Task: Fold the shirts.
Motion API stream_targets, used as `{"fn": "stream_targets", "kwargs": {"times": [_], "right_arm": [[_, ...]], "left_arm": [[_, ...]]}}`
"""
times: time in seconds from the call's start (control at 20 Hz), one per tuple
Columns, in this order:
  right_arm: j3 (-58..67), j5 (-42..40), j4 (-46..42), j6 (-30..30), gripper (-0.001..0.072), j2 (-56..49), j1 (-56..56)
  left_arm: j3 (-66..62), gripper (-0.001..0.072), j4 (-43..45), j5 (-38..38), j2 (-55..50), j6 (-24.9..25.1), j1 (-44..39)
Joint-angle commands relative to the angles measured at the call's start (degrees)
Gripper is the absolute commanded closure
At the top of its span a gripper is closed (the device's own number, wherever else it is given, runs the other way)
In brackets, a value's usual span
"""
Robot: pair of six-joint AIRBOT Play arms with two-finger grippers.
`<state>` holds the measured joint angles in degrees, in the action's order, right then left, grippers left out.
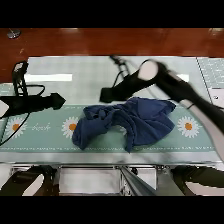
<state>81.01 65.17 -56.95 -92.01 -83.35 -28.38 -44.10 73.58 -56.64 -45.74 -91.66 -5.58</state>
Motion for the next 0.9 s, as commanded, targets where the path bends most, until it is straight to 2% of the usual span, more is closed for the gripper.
{"fn": "stream_targets", "kwargs": {"times": [0.0,0.15,0.25,0.3,0.4,0.5,0.75,0.8,0.85], "right_arm": [[-1.3,11.8,-10.3,0.9,0.0095,8.9,16.4],[-15.3,12.0,-14.3,1.2,0.0096,20.4,30.7],[-29.4,9.0,-10.5,2.6,0.0097,28.1,36.5],[-36.3,8.2,-7.8,3.8,0.0097,31.5,38.1],[-46.9,6.8,-4.7,4.3,0.0097,36.5,39.0],[-54.0,5.3,-2.0,4.2,0.0097,39.1,38.8],[-62.1,5.1,0.6,4.1,0.0097,39.3,38.8],[-62.4,5.0,0.5,3.6,0.0097,39.3,38.8],[-62.6,4.9,0.5,3.2,0.0097,39.3,38.8]], "left_arm": [[0.3,0.0003,-2.3,-6.6,-3.2,3.7,1.9],[4.0,0.0002,-17.1,-11.0,-10.5,11.8,6.4],[5.5,0.0002,-25.6,-15.1,-15.6,20.2,7.2],[5.7,0.0002,-27.0,-16.7,-17.9,22.2,6.9],[5.8,0.0002,-27.1,-17.4,-21.3,24.2,4.1],[5.8,0.0002,-27.1,-13.8,-23.8,24.5,-0.6],[5.7,0.0003,-28.0,-5.0,-27.5,24.5,-10.4],[5.7,0.0035,-28.0,-4.4,-27.8,24.5,-11.2],[5.7,0.0355,-28.0,-3.9,-28.0,24.5,-11.3]]}}
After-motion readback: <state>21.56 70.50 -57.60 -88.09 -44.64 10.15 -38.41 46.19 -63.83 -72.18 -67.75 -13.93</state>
